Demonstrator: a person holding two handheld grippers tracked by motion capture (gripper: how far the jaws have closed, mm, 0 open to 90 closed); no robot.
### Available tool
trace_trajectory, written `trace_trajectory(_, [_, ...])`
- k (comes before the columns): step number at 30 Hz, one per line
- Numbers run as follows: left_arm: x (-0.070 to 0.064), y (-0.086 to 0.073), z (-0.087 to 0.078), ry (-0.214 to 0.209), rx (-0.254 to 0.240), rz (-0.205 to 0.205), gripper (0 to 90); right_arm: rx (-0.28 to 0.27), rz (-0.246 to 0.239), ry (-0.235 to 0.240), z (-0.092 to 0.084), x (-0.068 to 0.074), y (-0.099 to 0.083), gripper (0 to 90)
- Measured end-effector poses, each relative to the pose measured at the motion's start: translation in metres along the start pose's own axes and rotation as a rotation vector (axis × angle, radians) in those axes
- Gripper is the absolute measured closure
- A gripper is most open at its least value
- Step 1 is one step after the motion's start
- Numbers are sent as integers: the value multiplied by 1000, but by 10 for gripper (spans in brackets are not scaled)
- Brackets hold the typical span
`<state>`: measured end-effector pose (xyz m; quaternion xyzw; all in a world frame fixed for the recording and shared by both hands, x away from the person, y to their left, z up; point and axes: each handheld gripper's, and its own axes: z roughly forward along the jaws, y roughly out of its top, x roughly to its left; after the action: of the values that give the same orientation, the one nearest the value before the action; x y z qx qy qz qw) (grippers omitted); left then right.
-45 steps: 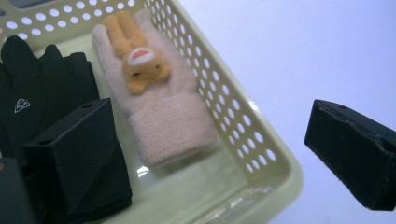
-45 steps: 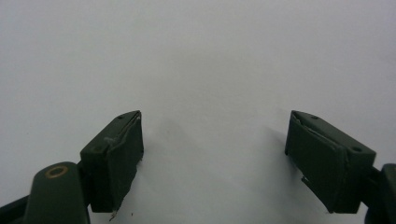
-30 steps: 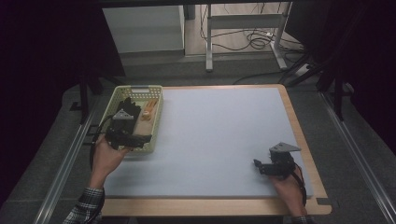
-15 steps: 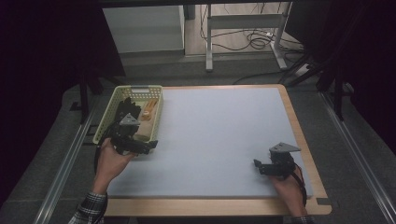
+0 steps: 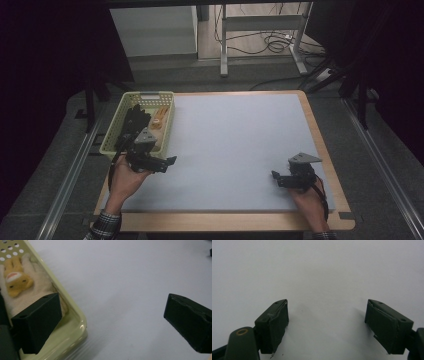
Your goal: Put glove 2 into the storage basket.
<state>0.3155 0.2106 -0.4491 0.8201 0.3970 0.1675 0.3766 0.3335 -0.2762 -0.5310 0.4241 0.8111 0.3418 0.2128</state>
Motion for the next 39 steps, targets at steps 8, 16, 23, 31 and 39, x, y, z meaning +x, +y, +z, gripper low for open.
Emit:
trace_trajectory(8, [-19,2,4,-28,-26,28,19,0,0,0,0,0,0,187])
trace_trajectory(16, [-40,2,16,-62,-42,61,18,0,0,1,0,0,0,186])
trace_trajectory(23, [-50,-2,26,-81,-53,68,18,0,-1,2,0,0,0,184])
trace_trajectory(31, [-56,-13,38,-88,-56,71,18,1,0,3,0,0,0,183])
trace_trajectory(39, [-60,-25,55,-94,-30,76,15,1,0,3,0,0,0,182])
